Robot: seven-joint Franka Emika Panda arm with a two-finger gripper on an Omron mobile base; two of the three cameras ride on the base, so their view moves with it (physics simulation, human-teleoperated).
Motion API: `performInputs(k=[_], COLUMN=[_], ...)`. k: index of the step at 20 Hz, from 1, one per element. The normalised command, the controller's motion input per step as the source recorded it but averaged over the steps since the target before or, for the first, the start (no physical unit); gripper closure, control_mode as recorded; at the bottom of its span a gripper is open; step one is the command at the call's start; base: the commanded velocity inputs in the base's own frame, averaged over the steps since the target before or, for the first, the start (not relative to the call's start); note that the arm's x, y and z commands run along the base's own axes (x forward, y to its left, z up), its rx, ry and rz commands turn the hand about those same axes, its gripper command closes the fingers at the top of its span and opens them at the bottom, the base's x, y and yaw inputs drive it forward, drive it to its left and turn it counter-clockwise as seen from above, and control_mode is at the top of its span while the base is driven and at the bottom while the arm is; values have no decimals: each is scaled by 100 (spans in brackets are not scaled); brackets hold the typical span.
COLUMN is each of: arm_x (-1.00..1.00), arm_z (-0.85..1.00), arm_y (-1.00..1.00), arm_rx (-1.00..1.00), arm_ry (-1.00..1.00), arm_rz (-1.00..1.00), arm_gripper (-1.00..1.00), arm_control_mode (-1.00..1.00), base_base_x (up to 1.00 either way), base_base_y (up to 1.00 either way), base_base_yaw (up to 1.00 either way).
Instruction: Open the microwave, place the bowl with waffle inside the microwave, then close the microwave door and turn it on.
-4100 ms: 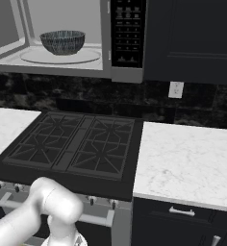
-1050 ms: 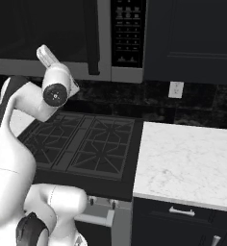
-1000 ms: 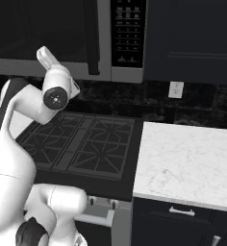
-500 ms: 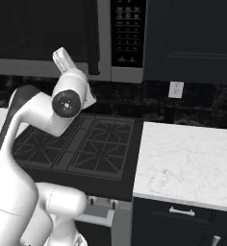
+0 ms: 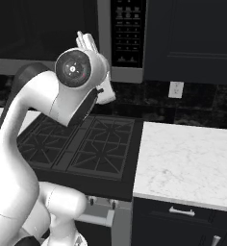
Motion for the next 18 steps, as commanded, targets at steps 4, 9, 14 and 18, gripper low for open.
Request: performInputs(k=[4, 9, 14, 18], arm_x=[0, 2, 8, 47], arm_z=[-1, 0, 0, 0], arm_y=[-41, -14, -1, -5], arm_rx=[0, 3, 10, 9], arm_ry=[0, -2, 0, 0], arm_rz=[-25, -5, 12, 12], arm_gripper=[100, 100, 100, 100], arm_control_mode=[-100, -100, -100, -100], base_base_x=[0, 0, 0, 0], base_base_y=[0, 0, 0, 0], base_base_yaw=[0, 0, 0, 0])
